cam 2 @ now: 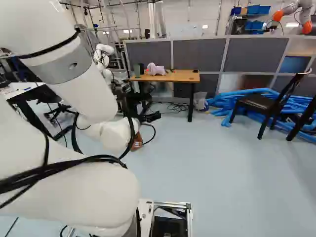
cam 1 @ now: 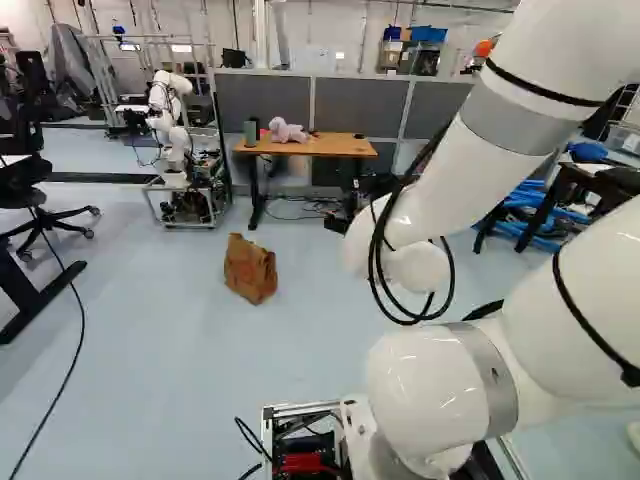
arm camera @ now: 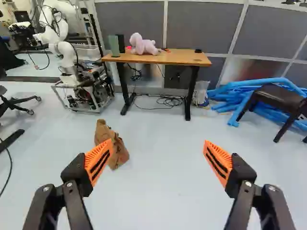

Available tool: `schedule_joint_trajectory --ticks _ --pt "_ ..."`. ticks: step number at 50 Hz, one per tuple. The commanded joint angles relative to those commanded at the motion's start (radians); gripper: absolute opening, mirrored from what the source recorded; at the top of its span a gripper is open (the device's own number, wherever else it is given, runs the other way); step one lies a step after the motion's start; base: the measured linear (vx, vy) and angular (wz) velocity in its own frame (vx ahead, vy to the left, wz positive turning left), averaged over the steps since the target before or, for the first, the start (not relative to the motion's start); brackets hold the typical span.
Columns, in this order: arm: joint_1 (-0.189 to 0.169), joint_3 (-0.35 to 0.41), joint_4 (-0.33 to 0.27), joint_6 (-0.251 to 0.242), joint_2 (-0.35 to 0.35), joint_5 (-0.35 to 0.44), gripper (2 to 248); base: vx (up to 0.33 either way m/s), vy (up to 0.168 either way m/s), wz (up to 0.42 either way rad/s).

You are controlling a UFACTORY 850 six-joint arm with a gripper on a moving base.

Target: Pick up the bag on the ground and place it on the table

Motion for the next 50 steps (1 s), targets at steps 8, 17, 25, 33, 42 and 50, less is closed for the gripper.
schedule_joint_trajectory --ticks 8,17,25,33,42,50 --pt "0.0 0.0 0.0 0.0 0.0 0.0 247 0.0 0.0 0.0" --pt "0.0 0.0 0.0 0.0 0.0 0.0 247 0.0 0.0 0.0" --pt "0.0 0.0 0.0 0.0 0.0 0.0 247 0.0 0.0 0.0" --pt "0.0 0.0 0.0 0.0 0.0 0.0 247 0.0 0.0 0.0" --pt "0.0 0.0 0.0 0.0 0.0 0.0 247 0.0 0.0 0.0" --pt "0.0 0.0 0.0 0.0 0.0 0.0 247 0.0 0.0 0.0"
